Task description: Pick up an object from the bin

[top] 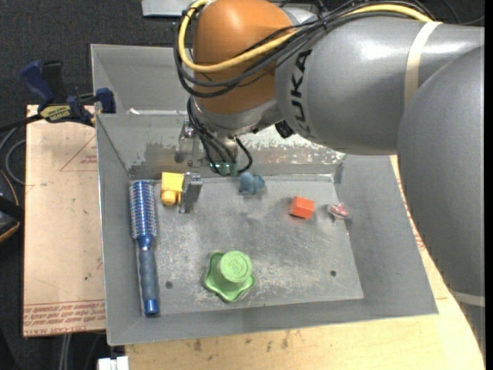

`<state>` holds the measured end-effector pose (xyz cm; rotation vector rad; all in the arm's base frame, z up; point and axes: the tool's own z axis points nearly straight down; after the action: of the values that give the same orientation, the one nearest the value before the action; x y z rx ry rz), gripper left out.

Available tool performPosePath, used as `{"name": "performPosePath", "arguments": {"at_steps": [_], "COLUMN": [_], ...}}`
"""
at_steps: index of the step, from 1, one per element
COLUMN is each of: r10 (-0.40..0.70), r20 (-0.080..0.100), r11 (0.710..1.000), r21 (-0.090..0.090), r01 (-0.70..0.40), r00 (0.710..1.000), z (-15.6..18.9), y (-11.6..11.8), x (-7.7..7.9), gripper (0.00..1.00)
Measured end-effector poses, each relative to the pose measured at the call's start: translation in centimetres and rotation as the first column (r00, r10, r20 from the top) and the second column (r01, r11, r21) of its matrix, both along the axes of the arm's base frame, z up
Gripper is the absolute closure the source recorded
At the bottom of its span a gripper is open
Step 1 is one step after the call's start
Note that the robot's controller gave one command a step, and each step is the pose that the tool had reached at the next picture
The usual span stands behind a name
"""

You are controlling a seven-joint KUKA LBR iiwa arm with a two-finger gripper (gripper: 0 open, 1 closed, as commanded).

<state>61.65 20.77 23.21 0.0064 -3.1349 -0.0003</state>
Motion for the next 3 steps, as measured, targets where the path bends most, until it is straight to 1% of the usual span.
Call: {"name": "performPosePath", "arguments": {"at_steps": [1, 3], "r10": [-0.152, -0.163], "r20": [0.031, 0.031], "r11": [0.988, 0.987], "r21": [0.012, 0.013], "r01": [0.151, 0.162], "r00": [0.988, 0.986], "z": [-12.86, -13.12], "y": [-3.1, -3.05], "x": [3.99, 3.96], "gripper": [0.0, 0.0]}}
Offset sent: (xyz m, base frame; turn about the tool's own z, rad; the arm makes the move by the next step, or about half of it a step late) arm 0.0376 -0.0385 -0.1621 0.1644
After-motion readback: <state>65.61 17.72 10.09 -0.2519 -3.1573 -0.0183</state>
